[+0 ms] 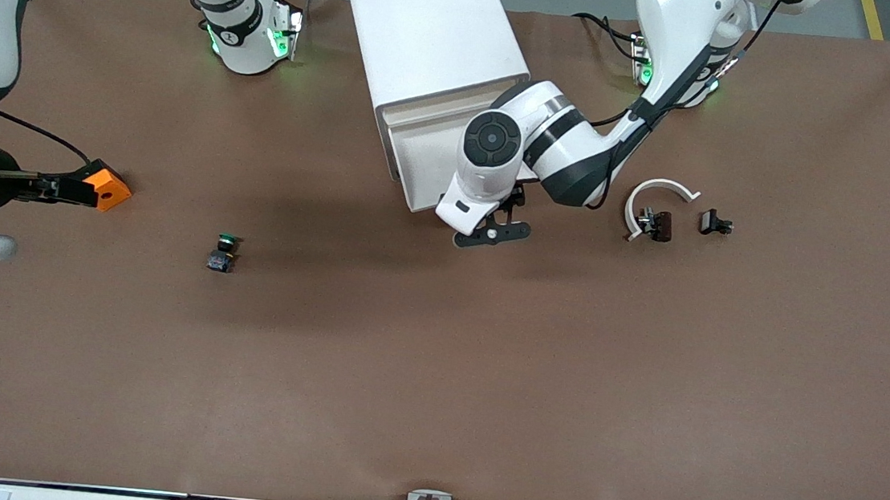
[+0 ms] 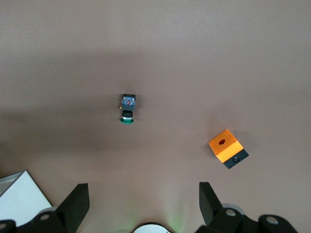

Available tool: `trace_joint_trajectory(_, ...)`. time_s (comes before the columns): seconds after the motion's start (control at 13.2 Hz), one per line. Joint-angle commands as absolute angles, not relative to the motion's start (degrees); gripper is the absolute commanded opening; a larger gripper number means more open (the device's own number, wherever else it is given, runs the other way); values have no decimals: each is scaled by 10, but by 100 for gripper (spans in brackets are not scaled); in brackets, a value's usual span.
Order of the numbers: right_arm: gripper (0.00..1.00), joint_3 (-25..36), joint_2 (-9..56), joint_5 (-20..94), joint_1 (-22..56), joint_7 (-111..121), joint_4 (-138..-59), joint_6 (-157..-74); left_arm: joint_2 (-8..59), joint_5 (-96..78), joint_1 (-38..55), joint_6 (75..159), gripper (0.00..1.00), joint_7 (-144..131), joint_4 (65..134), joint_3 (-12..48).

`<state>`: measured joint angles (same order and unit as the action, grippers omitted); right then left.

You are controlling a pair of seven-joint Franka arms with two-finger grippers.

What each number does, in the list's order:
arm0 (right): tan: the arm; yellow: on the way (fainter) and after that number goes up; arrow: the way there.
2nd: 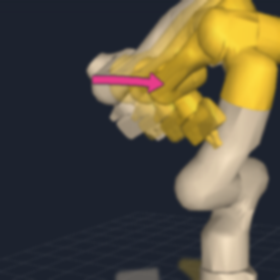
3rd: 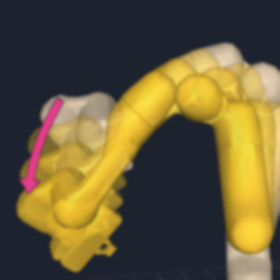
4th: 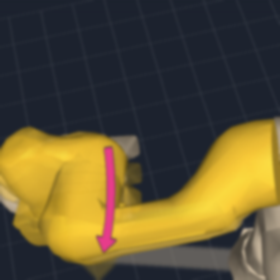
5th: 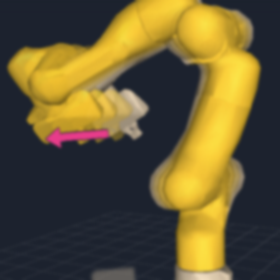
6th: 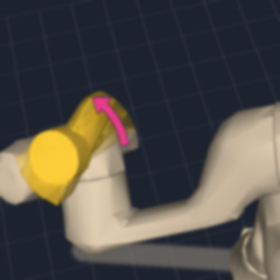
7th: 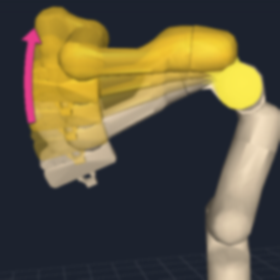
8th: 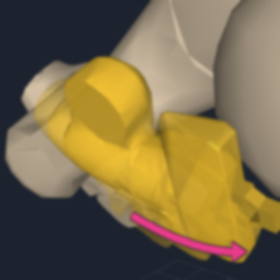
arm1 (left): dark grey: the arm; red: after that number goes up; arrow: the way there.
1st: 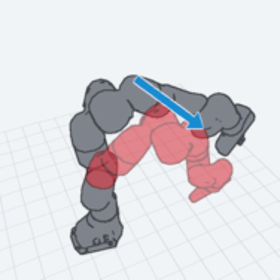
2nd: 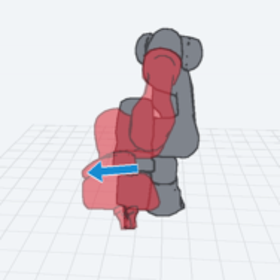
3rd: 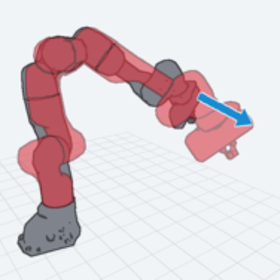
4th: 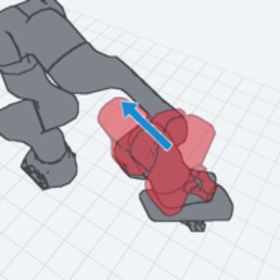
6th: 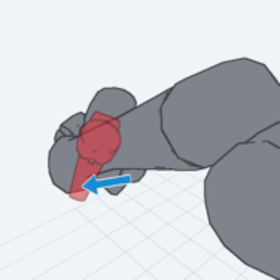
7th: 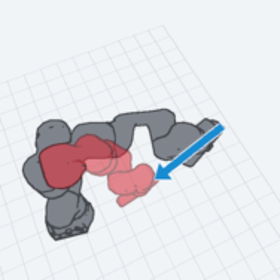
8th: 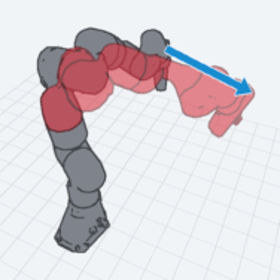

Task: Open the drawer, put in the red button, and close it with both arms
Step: 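Push the drawer shut with the left gripper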

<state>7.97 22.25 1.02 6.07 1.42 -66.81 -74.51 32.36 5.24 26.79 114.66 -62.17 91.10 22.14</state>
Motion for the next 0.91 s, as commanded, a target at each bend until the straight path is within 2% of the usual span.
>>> trace_joint_trajectory(0.0, 100, 68, 216, 5, 53, 11, -661, -747, 336, 58, 286, 1162, 100, -649, 911, 221)
trace_joint_trajectory(0.38, 100, 62, 215, 19, 46, 18, -662, -749, 343, 57, 314, 1162, 100, -684, 911, 222)
trace_joint_trajectory(0.83, 100, 63, 215, 32, 53, 12, -659, -787, 343, 35, 340, 1160, 100, -712, 911, 223)
